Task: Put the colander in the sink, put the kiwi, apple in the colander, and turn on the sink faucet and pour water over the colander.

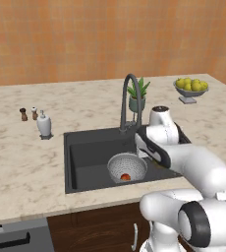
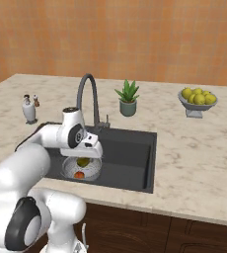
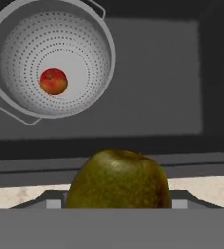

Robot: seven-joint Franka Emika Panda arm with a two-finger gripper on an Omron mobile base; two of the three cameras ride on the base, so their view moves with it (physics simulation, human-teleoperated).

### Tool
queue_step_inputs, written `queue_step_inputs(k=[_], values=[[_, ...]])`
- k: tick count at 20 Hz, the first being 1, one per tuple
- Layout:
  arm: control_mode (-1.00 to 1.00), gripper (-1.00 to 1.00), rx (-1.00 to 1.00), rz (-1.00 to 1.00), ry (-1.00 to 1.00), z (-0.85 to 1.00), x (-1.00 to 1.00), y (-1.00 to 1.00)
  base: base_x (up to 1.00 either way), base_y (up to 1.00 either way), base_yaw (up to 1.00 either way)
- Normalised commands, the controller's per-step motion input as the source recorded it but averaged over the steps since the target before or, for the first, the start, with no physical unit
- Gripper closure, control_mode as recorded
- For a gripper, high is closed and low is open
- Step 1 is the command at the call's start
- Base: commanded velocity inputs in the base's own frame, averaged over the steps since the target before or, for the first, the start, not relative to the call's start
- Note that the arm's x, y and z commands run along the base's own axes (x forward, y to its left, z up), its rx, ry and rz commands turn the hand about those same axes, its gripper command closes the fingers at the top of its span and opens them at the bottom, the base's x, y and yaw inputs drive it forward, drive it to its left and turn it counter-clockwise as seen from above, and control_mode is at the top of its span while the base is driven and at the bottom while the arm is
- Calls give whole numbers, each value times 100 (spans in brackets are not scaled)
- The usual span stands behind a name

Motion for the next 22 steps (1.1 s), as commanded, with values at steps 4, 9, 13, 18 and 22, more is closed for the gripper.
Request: queue_step_inputs(k=[4, 9, 13, 18, 22], values=[[-100, 100, -17, -29, -1, -1, 17, 94, 0, 0, 0], [-100, 100, -12, -30, 0, -2, 68, 76, 0, 0, 0], [-100, 100, -6, -26, 0, -11, 95, 46, 0, 0, 0], [-100, 100, -1, -14, 9, -30, 95, 8, 0, 0, 0], [-100, 100, 0, -2, 22, -40, 58, -1, 0, 0, 0]])
